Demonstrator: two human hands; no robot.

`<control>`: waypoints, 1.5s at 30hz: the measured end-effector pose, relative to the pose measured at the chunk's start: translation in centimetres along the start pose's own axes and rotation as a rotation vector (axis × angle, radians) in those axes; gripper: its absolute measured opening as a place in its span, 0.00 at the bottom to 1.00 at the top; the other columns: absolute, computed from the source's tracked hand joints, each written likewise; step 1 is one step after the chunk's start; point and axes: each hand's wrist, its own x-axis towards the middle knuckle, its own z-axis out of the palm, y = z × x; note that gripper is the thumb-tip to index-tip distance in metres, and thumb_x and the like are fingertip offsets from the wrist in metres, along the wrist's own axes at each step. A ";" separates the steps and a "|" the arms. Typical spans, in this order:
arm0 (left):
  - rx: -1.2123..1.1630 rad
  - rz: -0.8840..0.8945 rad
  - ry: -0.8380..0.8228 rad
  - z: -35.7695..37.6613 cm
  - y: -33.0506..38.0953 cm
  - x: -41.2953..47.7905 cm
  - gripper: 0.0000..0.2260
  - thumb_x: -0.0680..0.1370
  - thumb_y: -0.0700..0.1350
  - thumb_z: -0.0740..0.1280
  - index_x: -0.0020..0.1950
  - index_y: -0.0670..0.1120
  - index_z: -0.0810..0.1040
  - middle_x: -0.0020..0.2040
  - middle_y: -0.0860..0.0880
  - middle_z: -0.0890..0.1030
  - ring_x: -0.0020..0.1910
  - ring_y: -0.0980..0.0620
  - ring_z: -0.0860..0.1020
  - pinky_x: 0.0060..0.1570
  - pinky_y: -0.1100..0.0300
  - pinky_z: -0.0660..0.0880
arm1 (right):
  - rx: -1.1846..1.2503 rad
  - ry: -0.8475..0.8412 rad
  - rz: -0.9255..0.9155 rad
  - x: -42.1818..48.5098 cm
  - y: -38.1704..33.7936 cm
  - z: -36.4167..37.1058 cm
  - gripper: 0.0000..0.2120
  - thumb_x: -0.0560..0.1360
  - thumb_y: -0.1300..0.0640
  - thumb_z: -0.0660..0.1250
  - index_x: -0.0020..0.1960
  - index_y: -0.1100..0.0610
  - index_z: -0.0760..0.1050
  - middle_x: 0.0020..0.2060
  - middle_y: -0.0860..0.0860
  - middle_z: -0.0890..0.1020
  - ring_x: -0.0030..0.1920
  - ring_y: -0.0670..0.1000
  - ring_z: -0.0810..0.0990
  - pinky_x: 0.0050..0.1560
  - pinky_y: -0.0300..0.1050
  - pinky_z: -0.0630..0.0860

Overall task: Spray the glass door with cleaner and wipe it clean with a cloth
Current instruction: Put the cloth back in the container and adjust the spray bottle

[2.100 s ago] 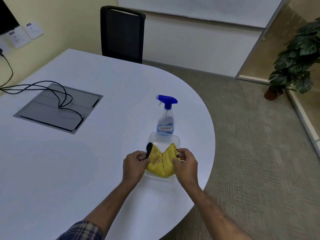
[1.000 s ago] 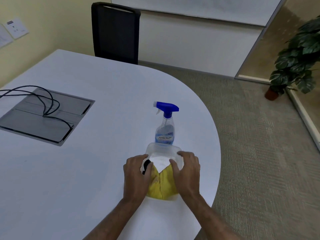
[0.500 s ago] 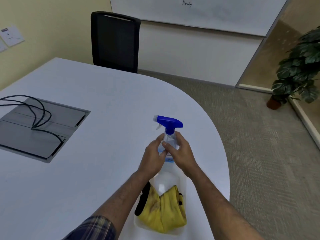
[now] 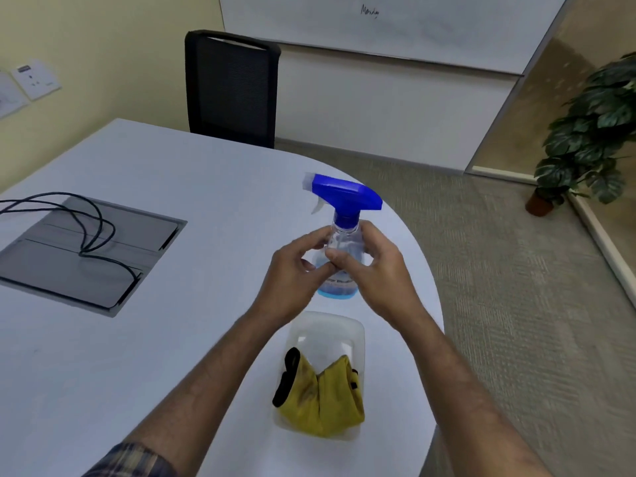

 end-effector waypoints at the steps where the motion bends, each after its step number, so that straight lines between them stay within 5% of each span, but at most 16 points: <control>1: -0.007 0.001 -0.002 -0.3 0.4 -0.7 0.23 0.80 0.49 0.73 0.75 0.54 0.76 0.68 0.54 0.82 0.63 0.53 0.81 0.53 0.70 0.78 | 0.004 -0.004 -0.004 -0.6 -0.6 -0.1 0.21 0.78 0.49 0.73 0.69 0.47 0.73 0.63 0.44 0.82 0.61 0.45 0.81 0.51 0.29 0.76; 5: -0.064 -0.036 -0.003 -0.8 0.1 -3.8 0.22 0.79 0.48 0.73 0.74 0.55 0.77 0.65 0.55 0.83 0.61 0.56 0.82 0.50 0.72 0.80 | 0.038 -0.061 0.014 -3.2 -0.7 0.3 0.15 0.78 0.49 0.73 0.63 0.41 0.75 0.56 0.38 0.84 0.60 0.41 0.81 0.50 0.31 0.79; 12: -0.092 -0.179 -0.018 0.6 -4.0 -6.6 0.21 0.77 0.45 0.76 0.70 0.53 0.80 0.62 0.53 0.85 0.52 0.56 0.85 0.46 0.67 0.81 | 0.075 -0.102 0.132 -6.2 3.8 1.9 0.15 0.76 0.50 0.74 0.61 0.42 0.77 0.55 0.42 0.85 0.60 0.46 0.83 0.61 0.52 0.82; 19: -0.067 -0.226 -0.005 2.4 -7.4 -7.8 0.20 0.78 0.44 0.75 0.69 0.51 0.80 0.60 0.54 0.85 0.47 0.52 0.85 0.46 0.68 0.81 | 0.065 -0.097 0.211 -7.2 7.5 3.0 0.16 0.77 0.52 0.75 0.62 0.43 0.77 0.57 0.41 0.86 0.61 0.41 0.82 0.57 0.38 0.79; 23: -0.051 -0.236 0.006 2.9 -8.8 -8.0 0.19 0.79 0.43 0.74 0.71 0.49 0.79 0.63 0.52 0.85 0.49 0.48 0.85 0.48 0.65 0.83 | 0.051 -0.084 0.244 -7.4 8.6 3.6 0.18 0.76 0.54 0.75 0.64 0.43 0.77 0.59 0.42 0.85 0.63 0.43 0.81 0.61 0.42 0.79; 28: -0.032 -0.243 0.010 3.1 -9.5 -8.3 0.19 0.79 0.45 0.74 0.71 0.50 0.79 0.63 0.53 0.85 0.49 0.51 0.85 0.45 0.69 0.82 | 0.006 -0.065 0.293 -7.7 8.9 4.1 0.17 0.76 0.54 0.75 0.58 0.35 0.76 0.56 0.35 0.84 0.59 0.35 0.80 0.52 0.30 0.76; 34: -0.028 -0.221 -0.005 2.9 -9.4 -8.5 0.20 0.80 0.44 0.73 0.71 0.52 0.78 0.63 0.53 0.85 0.50 0.52 0.85 0.49 0.66 0.83 | -0.022 -0.036 0.285 -8.1 8.6 4.5 0.20 0.77 0.55 0.75 0.64 0.41 0.74 0.60 0.40 0.83 0.63 0.41 0.79 0.61 0.41 0.75; 38: -0.016 -0.219 -0.011 2.7 -9.0 -8.9 0.23 0.79 0.44 0.74 0.74 0.51 0.76 0.64 0.54 0.83 0.57 0.45 0.86 0.56 0.56 0.84 | -0.087 -0.005 0.283 -9.3 7.1 4.0 0.25 0.76 0.54 0.76 0.69 0.42 0.72 0.63 0.39 0.78 0.63 0.41 0.75 0.56 0.29 0.71; 42: 0.051 -0.237 0.056 2.2 -7.0 -10.2 0.30 0.77 0.46 0.76 0.78 0.47 0.71 0.74 0.47 0.78 0.64 0.40 0.83 0.63 0.49 0.81 | -0.079 0.090 0.321 -11.8 4.5 2.0 0.27 0.76 0.55 0.76 0.73 0.49 0.72 0.70 0.44 0.76 0.70 0.45 0.71 0.68 0.49 0.77; 45: 0.086 -0.156 0.197 1.8 -4.1 -12.6 0.26 0.80 0.46 0.73 0.77 0.46 0.72 0.74 0.45 0.78 0.67 0.41 0.81 0.63 0.50 0.80 | -0.064 0.155 0.288 -14.5 1.7 0.3 0.24 0.77 0.55 0.76 0.71 0.49 0.75 0.69 0.44 0.78 0.68 0.40 0.74 0.61 0.40 0.78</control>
